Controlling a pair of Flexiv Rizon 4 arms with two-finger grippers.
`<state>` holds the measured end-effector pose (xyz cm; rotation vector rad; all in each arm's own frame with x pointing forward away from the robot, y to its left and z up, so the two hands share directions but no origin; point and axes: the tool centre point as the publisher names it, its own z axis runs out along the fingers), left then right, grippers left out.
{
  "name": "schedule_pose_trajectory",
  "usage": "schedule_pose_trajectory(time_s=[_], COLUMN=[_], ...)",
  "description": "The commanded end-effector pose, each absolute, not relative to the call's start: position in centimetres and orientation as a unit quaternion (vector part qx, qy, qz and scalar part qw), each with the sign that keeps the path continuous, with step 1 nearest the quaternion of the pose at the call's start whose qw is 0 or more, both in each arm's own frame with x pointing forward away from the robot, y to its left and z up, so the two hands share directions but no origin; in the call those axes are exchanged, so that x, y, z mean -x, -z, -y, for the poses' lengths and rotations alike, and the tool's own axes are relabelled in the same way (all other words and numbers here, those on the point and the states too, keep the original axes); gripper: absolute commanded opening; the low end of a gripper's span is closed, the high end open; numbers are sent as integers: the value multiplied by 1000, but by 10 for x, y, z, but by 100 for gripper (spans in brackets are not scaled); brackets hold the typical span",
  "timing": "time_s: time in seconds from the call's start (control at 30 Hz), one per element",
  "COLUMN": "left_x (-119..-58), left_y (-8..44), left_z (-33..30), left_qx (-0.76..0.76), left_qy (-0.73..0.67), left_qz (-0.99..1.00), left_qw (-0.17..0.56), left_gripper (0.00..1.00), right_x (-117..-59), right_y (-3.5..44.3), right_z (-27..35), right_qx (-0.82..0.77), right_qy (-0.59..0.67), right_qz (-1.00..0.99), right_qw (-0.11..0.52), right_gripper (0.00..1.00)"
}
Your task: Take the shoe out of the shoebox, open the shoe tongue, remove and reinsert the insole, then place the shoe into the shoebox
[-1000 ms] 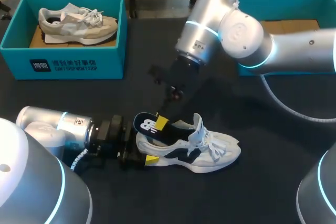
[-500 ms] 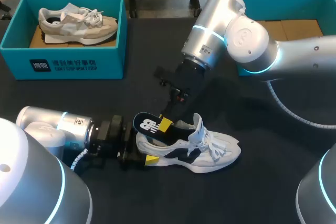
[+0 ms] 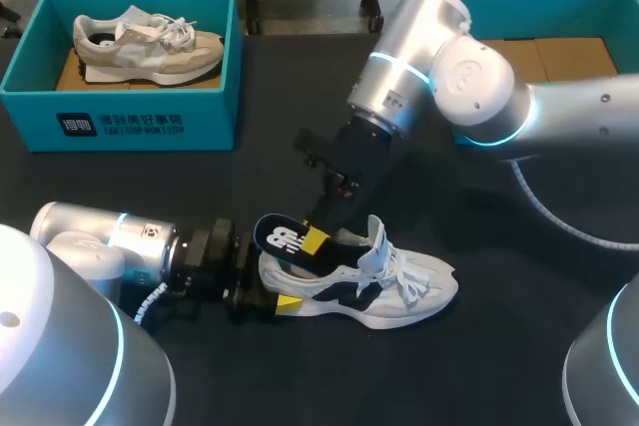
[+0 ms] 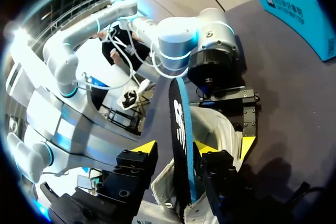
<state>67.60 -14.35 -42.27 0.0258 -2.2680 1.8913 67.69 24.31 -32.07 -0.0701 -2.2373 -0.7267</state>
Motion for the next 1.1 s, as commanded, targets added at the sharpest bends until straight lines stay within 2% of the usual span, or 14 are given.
schedule_pose_trajectory(time_s=[0.03,0.43,0.7,0.77,0.8,1.1], left_x=[-677,-677,-677,-677,-677,-677], left_y=[425,425,425,425,425,425], left_z=[144,144,144,144,144,144], left_qx=[-10,-10,-10,-10,-10,-10], left_qy=[-637,-637,-637,-637,-637,-637], left_qz=[765,765,765,765,765,765], left_qw=[93,93,93,93,93,93], left_gripper=[0,0,0,0,0,0], right_x=[-674,-676,-676,-676,-676,-676], right_y=[322,324,323,323,323,307], right_z=[-240,-239,-243,-245,-245,-255], right_qx=[26,18,15,15,14,-3], right_qy=[290,293,291,291,291,293], right_qz=[878,878,877,876,876,882], right_qw=[379,378,382,384,384,368], right_gripper=[41,39,24,14,0,0])
